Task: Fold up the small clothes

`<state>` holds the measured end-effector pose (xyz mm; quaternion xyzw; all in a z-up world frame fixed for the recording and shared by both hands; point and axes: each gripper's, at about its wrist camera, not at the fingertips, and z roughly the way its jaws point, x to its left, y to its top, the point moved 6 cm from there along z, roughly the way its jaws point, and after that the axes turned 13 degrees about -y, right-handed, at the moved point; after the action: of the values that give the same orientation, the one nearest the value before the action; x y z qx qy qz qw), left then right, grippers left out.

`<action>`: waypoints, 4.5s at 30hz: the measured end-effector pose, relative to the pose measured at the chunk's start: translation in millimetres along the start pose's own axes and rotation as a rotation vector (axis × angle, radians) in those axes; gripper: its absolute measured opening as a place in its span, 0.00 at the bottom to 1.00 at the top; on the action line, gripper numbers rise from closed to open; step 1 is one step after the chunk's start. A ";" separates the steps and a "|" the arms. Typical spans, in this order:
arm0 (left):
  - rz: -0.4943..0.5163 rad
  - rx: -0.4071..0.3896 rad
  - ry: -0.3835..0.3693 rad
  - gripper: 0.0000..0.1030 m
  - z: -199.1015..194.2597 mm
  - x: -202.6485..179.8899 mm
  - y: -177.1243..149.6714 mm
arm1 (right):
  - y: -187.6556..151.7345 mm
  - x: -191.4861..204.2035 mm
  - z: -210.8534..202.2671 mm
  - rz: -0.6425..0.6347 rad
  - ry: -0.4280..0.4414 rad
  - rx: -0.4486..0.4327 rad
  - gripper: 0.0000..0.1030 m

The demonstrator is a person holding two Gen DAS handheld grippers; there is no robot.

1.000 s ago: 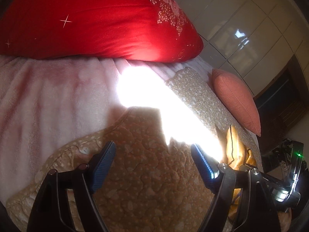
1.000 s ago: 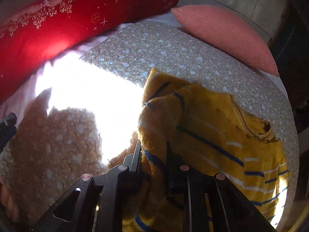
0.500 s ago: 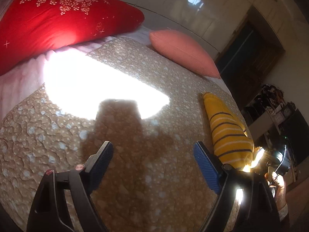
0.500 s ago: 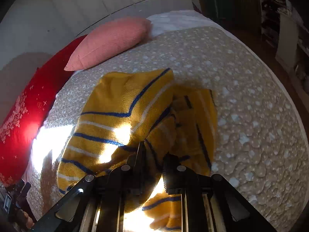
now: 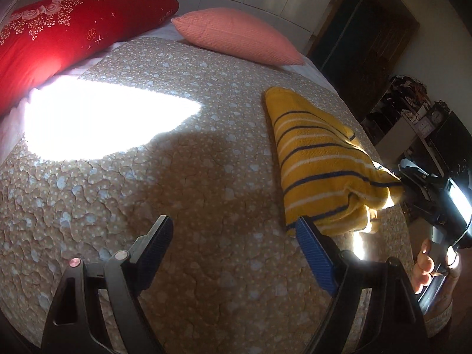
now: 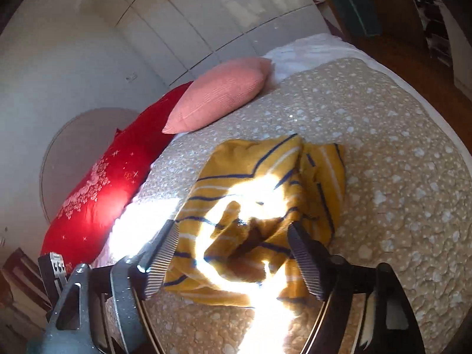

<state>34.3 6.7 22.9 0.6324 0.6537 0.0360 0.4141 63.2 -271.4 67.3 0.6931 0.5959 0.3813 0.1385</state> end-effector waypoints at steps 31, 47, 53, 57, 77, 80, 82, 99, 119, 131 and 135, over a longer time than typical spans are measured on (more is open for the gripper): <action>0.033 0.103 -0.163 0.85 85.3 -46.2 70.3 | -7.1 -103.6 0.1 0.245 -0.030 -0.027 0.91; 0.057 0.255 -0.365 0.54 121.9 -77.2 88.7 | 42.0 -24.2 87.8 0.268 0.223 0.090 0.42; 0.129 0.252 -0.126 0.67 112.0 -59.4 84.5 | 37.6 -23.6 94.7 0.203 0.030 0.056 0.50; 0.114 0.310 -0.091 0.70 108.4 -35.4 51.5 | 9.2 -46.5 100.5 0.172 -0.113 0.103 0.55; 0.415 -0.550 0.326 1.00 -179.2 -69.3 -10.8 | -51.6 -44.8 60.2 0.535 0.145 0.056 0.24; 0.442 -0.591 0.337 1.00 -201.9 -77.5 -16.7 | -74.7 -57.4 19.0 0.499 0.002 0.026 0.65; 0.449 -0.607 0.348 1.00 -210.1 -85.4 -21.1 | -90.7 -55.9 -11.6 0.474 -0.008 -0.017 0.70; 0.386 -0.359 0.261 1.00 -190.1 -105.5 -61.7 | -159.7 7.0 -139.1 0.048 -0.357 -0.171 0.87; 0.371 -0.127 0.347 1.00 -137.4 -87.5 -97.6 | -175.5 18.3 -113.9 -0.059 -0.454 -0.061 0.88; 0.373 -0.086 0.331 1.00 -126.6 -88.8 -102.4 | -175.5 16.4 -111.0 -0.051 -0.458 -0.048 0.89; 0.369 -0.079 0.328 1.00 -124.4 -87.3 -104.4 | -176.9 17.1 -108.6 -0.063 -0.465 -0.044 0.89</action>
<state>-134.3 -29.4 88.0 0.7100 0.5838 0.2387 0.3132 -139.6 -239.4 31.9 0.7402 0.5609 0.2198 0.2987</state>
